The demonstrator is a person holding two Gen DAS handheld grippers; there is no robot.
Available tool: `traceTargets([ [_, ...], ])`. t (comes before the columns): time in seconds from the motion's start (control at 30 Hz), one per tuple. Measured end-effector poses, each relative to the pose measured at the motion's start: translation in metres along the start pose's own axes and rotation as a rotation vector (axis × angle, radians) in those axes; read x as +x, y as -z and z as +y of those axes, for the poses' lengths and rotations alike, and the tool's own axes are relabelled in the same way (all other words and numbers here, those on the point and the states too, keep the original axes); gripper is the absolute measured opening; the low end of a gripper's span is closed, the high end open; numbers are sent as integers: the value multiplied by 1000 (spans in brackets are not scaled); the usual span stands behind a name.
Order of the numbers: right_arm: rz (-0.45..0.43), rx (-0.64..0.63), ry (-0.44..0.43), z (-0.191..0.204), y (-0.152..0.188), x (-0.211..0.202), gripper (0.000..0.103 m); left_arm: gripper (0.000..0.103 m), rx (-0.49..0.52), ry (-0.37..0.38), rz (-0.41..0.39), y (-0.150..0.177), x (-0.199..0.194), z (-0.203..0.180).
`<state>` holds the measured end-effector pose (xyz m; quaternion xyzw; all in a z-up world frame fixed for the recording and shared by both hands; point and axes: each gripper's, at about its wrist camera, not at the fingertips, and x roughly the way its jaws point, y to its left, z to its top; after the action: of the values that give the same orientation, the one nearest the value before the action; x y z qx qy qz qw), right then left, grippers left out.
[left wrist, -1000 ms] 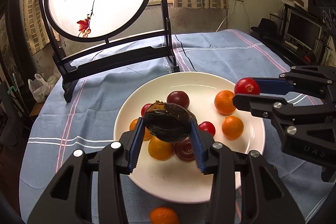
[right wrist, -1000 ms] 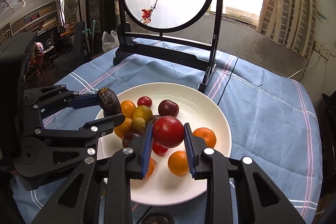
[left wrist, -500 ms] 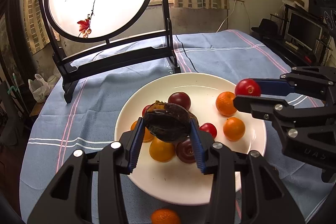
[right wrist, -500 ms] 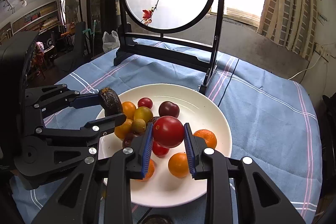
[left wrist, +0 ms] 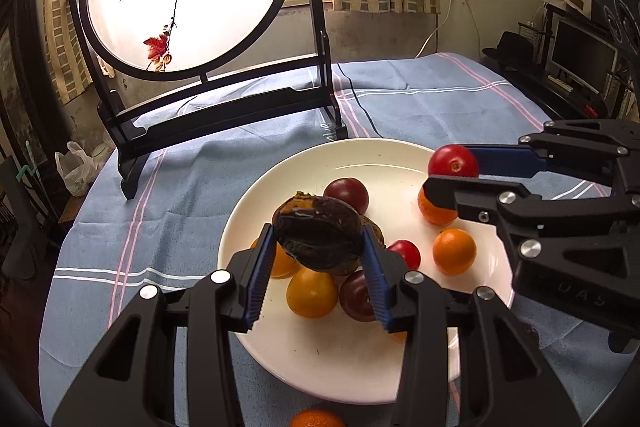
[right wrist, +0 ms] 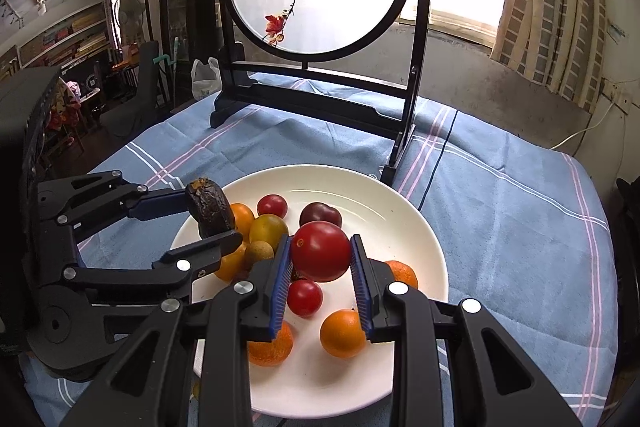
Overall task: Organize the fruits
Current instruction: 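Carry the dried persimmon and tomato over the plate and open both grippers, then grasp an orange with the left gripper while the right gripper grasps a dark purple plum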
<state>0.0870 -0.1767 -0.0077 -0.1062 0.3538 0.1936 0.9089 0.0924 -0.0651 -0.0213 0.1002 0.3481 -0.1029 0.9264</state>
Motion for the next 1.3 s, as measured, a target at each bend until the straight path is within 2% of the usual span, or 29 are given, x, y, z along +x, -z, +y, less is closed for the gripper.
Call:
traceTargets([
  [0.73, 40, 35, 10, -8, -5, 24, 30, 42, -12, -23, 28, -4, 18, 1],
  [0.77, 30, 35, 23, -8, -5, 23, 34, 42, -12, -26, 30, -4, 19, 1],
  [0.8, 18, 40, 22, -8, -5, 21, 39, 46, -13, -29, 25, -5, 19, 1],
  [0.87, 4, 54, 14, -10, -6, 16, 40, 52, -14, -31, 13, -5, 16, 2],
  [1.07, -53, 45, 8, -10, -2, -19, 46, 56, -17, -14, -23, -4, -6, 9],
  [1.2, -64, 9, 1, -3, 20, -53, 55, 68, -44, -1, -80, 5, -40, 28],
  [1.3, -63, -35, 0, 6, 47, -75, 55, 75, -51, -8, -115, 19, -67, 43],
])
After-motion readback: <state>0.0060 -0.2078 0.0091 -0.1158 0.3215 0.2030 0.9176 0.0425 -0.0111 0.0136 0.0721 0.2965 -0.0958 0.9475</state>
